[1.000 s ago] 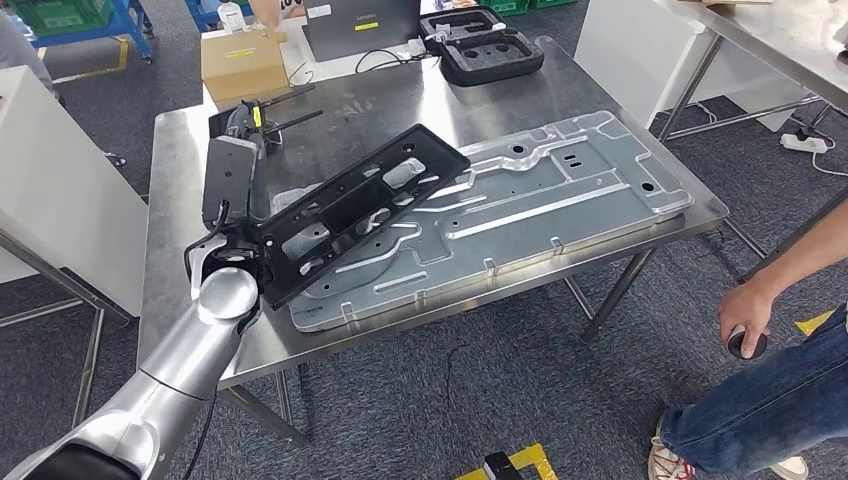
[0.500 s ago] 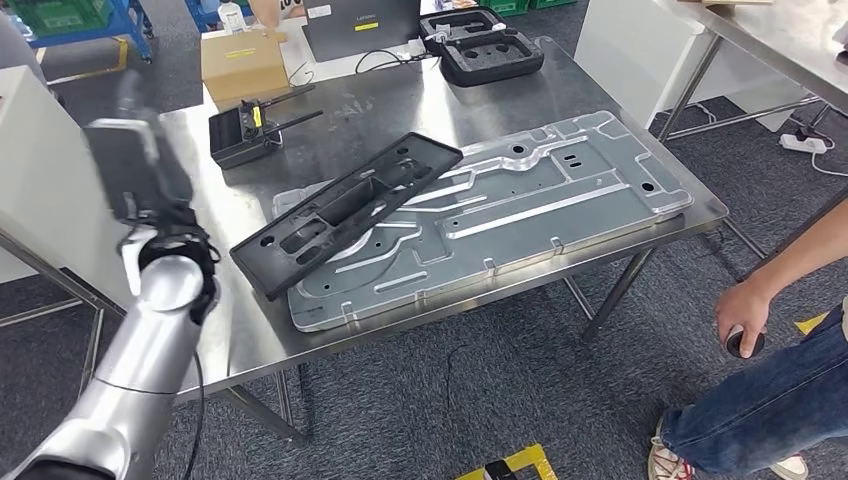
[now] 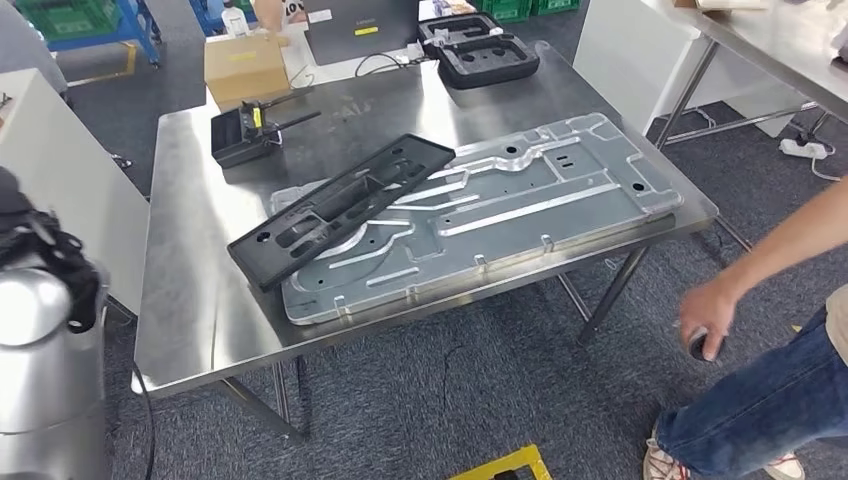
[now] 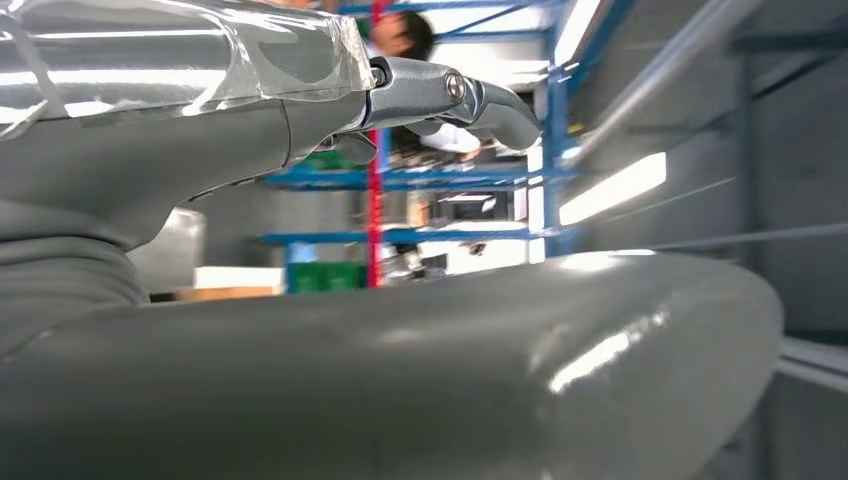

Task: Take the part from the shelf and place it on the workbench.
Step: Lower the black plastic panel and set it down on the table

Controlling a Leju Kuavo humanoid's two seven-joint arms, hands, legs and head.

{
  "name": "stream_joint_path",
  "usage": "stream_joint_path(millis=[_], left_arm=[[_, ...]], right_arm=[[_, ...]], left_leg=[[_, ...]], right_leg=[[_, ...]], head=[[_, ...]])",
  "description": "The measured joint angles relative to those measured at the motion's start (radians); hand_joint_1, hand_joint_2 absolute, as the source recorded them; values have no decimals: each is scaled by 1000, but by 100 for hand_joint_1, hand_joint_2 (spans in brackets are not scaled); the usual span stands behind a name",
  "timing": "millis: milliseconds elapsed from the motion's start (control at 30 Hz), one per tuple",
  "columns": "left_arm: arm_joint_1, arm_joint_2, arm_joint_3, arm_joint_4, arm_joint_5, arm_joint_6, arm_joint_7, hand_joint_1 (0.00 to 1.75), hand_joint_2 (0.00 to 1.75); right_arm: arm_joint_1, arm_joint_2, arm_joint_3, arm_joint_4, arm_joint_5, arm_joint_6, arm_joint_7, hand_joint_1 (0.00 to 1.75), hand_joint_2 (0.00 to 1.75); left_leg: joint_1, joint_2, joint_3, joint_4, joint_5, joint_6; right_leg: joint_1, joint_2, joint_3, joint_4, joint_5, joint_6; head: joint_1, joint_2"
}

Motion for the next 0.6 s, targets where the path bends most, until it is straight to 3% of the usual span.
stream_joint_path(millis=[100,167,233,267,300,333,367,433,467,500,600], left_arm=[[17,18,19,-53,13,-1,3,0,0],[30,38,32,-84,20,-1,24,0,0],[41,59,46,-113,27,-1,47,0,0],[50,69,53,-126,33,-1,55,0,0],[61,79,60,-137,39,-1,61,0,0],[71,89,67,-148,45,-1,64,0,0],[77,97,72,-160,50,-1,66,0,0],[78,113,79,-183,54,-1,67,0,0],[78,118,82,-193,54,-1,67,0,0],[79,122,86,-202,55,-2,68,0,0],[91,135,106,-223,59,-2,77,0,0]], right_arm=[[-3,-3,0,0,-1,-1,-4,0,0],[-4,-10,-1,0,-2,-2,-9,0,0],[-6,-25,-2,0,-4,-2,-15,0,0],[-9,-36,-4,0,-7,-2,-18,0,0],[-13,-47,-7,0,-10,-2,-21,0,0],[-19,-59,-11,0,-13,-2,-25,0,0],[-25,-70,-15,0,-16,-2,-27,0,0],[-37,-86,-23,0,-20,-4,-30,0,0],[-41,-93,-27,0,-21,-5,-31,0,0],[-46,-102,-30,0,-23,-6,-33,0,0],[-63,-138,-44,0,-29,-5,-41,0,0]], left_leg=[[5,-1,-16,14,-6,-17],[9,2,-45,88,-68,-21],[6,3,-92,224,-154,-21],[3,3,-108,281,-182,-19],[0,3,-109,308,-191,-15],[-4,3,-91,297,-182,-9],[-9,3,-54,248,-158,0],[-24,4,43,99,-115,21],[-31,5,77,44,-101,26],[-37,6,95,11,-96,29],[-39,9,85,-7,-71,35]], right_leg=[[6,1,-18,0,9,-36],[10,-1,-31,-2,21,-55],[17,-3,-47,-2,33,-67],[21,-4,-56,-1,40,-71],[26,-4,-65,-1,47,-73],[30,-4,-74,-1,55,-75],[33,-4,-83,-1,62,-75],[37,-3,-96,0,77,-74],[38,-3,-99,-1,85,-71],[38,-4,-100,-2,93,-68],[35,-7,-106,-9,110,-51]], head=[[-2,0],[-3,0],[-4,0],[-4,0],[-4,0],[-4,0],[-4,0],[-4,0],[-4,0],[-4,0],[-5,0]])
